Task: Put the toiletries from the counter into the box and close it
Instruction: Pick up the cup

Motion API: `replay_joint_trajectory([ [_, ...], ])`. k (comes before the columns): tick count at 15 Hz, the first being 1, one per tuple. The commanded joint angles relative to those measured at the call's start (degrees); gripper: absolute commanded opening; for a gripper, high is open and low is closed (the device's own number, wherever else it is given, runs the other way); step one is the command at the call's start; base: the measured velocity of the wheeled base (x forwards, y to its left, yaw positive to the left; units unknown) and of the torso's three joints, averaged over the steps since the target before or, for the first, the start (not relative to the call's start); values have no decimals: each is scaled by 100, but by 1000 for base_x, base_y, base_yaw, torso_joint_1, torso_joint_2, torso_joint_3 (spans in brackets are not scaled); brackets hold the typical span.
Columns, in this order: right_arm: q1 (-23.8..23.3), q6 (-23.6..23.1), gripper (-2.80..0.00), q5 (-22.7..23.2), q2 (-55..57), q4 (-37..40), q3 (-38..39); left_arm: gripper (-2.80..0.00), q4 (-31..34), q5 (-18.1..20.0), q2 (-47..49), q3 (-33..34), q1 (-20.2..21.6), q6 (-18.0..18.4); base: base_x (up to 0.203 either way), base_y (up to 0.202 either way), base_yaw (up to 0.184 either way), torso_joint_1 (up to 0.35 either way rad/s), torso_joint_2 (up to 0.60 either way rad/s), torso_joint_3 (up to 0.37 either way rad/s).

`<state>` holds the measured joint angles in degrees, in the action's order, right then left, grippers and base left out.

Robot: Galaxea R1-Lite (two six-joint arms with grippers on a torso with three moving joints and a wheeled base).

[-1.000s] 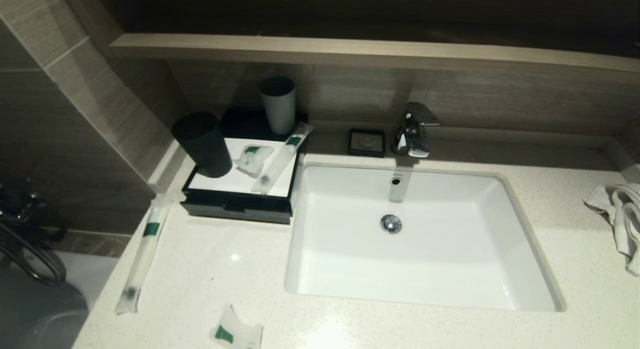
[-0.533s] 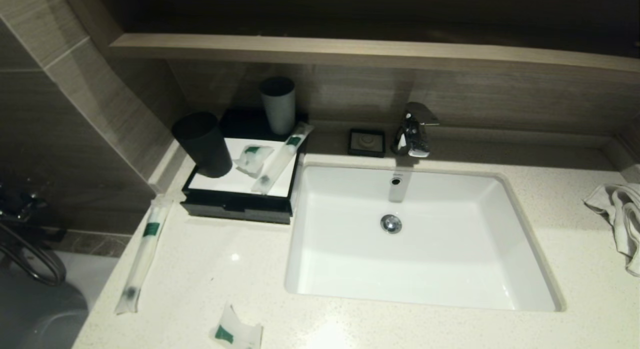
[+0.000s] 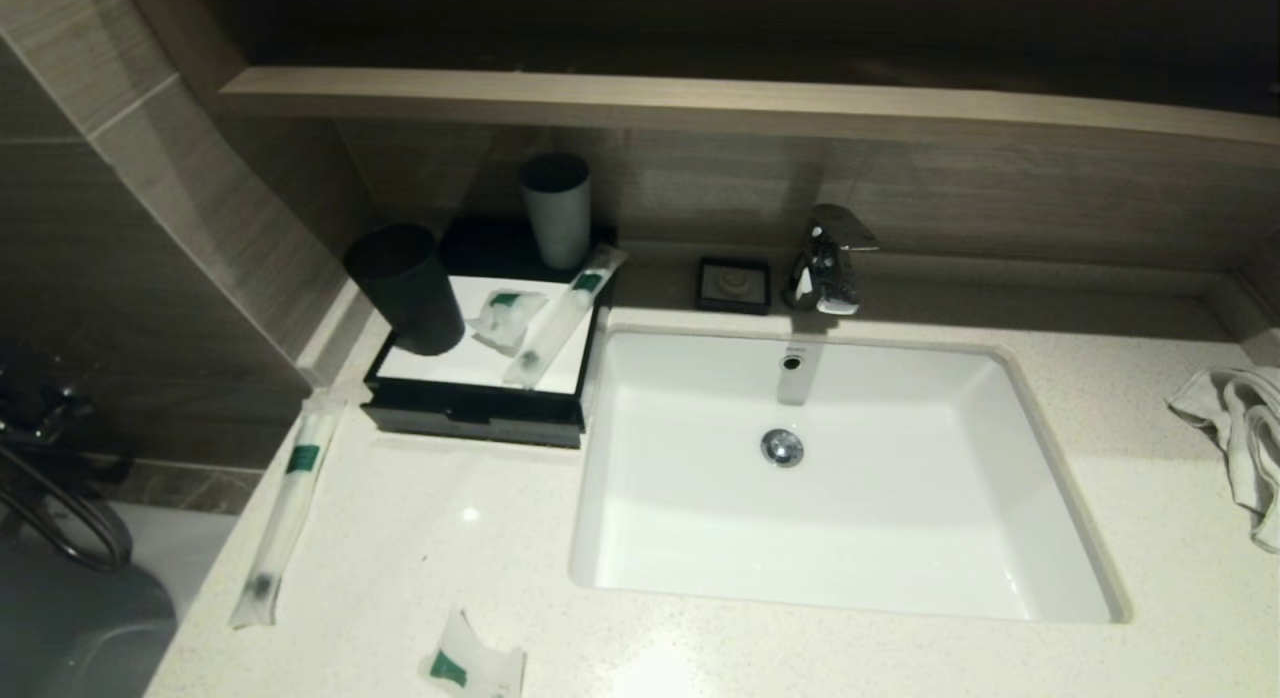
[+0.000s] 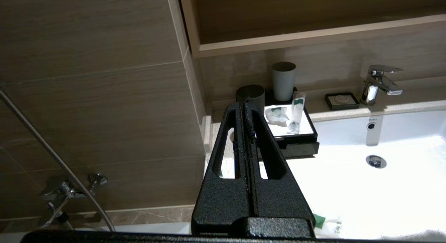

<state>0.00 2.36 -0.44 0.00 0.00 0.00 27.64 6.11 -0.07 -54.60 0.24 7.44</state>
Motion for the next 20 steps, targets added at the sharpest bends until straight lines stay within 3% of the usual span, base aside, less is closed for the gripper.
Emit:
replay_joint_trajectory([
  [1,0,1,-280,0,9,0,0,-280,10,8,16,-63,2,43,0,0,0,0,0,0],
  [8,0,1,-280,0,9,0,0,-280,-7,-12,197,-343,2,102,0,0,0,0,0,0],
  [13,0,-8,-280,0,0,0,0,-280,-61,-225,2010,-1531,85,-119,0,0,0,0,0,0],
  [20,0,-5,-280,0,9,0,0,-280,11,-217,2679,-1245,260,-138,0,0,0,0,0,0],
])
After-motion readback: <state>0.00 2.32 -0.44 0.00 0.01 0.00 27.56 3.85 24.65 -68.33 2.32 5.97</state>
